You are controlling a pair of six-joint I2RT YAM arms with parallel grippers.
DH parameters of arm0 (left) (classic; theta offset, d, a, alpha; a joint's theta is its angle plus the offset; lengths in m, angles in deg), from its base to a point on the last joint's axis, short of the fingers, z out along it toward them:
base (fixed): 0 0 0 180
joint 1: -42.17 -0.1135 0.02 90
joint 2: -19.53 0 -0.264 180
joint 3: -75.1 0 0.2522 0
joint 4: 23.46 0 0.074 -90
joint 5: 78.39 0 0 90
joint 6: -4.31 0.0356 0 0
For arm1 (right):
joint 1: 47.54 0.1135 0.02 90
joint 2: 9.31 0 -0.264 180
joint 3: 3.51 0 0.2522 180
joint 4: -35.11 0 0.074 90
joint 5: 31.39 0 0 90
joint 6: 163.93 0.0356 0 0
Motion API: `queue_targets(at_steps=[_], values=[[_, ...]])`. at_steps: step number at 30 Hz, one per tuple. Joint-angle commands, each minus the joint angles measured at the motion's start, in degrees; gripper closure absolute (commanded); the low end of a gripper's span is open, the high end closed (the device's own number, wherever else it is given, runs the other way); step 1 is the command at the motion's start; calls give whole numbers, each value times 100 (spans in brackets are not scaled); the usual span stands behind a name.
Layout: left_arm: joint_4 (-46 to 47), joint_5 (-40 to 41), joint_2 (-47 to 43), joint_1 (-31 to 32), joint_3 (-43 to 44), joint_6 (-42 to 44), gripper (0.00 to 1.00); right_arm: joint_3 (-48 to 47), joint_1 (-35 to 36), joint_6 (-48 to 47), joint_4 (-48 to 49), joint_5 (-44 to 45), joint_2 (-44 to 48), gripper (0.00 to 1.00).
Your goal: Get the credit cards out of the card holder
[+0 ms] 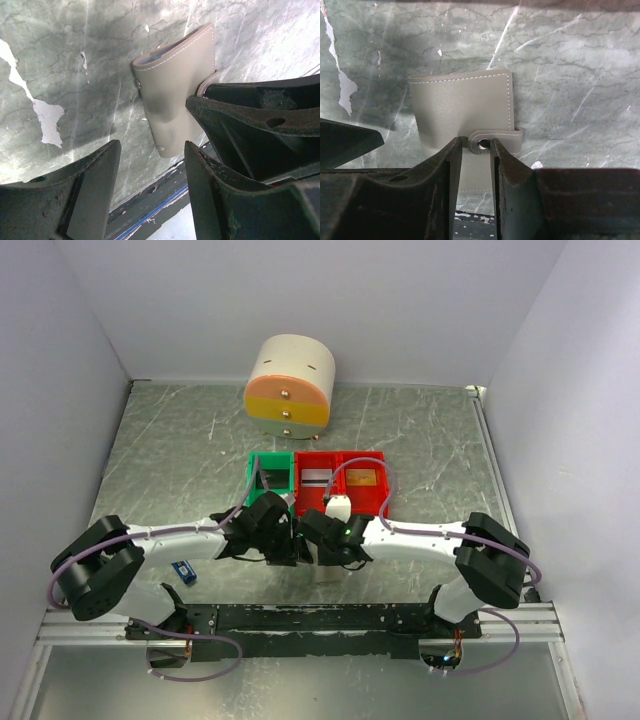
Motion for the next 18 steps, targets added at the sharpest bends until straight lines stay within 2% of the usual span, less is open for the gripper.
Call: queue_targets(at_steps=[1,6,10,18], values=[[39,103,55,63,141,88,35,238,0,136,-136,120,-197,73],[11,130,221,123,249,181,33,541,-60,184,189,-39,-38,83],[-63,255,430,226,438,224,32,966,-281,148,806,-462,330,89],[-413,664,797,415,804,292,29,1694,-764,118,1764,-1140,1134,94]])
